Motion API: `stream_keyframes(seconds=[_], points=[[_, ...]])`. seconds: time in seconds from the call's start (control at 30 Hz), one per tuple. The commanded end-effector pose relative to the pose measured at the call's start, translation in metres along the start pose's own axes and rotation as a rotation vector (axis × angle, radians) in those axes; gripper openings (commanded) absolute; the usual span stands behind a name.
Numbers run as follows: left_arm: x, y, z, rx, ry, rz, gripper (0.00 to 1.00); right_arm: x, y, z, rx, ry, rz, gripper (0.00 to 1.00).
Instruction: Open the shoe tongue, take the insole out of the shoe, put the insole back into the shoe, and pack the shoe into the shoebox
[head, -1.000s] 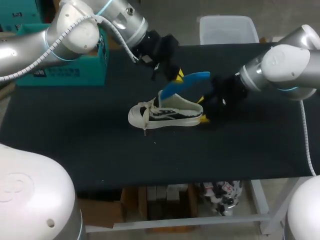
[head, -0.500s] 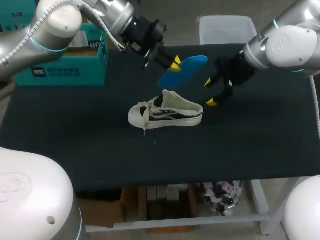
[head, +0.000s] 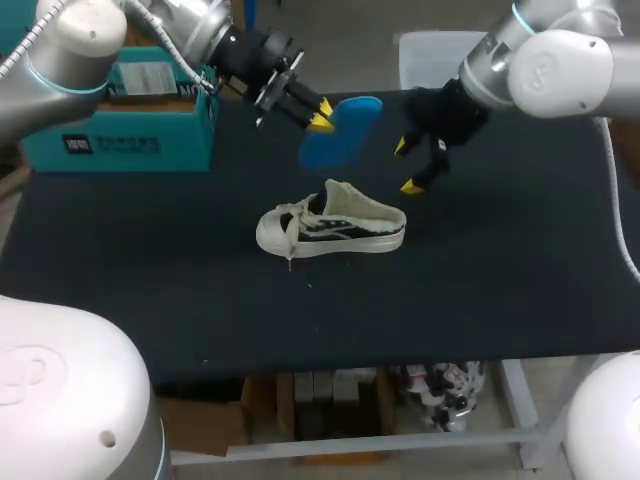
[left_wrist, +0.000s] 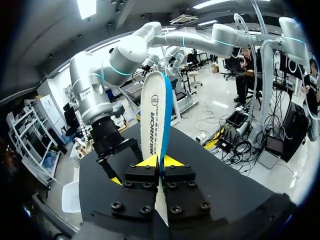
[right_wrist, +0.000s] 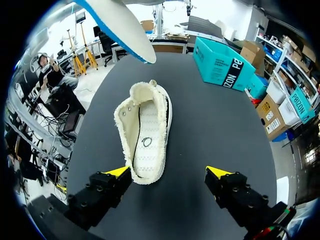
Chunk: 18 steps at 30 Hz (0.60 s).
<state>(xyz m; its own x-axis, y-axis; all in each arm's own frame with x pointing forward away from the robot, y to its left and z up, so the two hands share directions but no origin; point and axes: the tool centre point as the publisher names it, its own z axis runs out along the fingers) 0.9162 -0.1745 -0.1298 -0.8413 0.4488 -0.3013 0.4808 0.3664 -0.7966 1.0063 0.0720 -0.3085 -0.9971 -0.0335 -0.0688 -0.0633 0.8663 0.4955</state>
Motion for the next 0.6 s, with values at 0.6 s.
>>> stream_keyframes(seconds=[0.6], points=[[0.060,0.022,-0.081,0.087,-0.153,-0.066,0.00,0.008,0.064,0.039,0.352,0.005,-0.036,1.00]])
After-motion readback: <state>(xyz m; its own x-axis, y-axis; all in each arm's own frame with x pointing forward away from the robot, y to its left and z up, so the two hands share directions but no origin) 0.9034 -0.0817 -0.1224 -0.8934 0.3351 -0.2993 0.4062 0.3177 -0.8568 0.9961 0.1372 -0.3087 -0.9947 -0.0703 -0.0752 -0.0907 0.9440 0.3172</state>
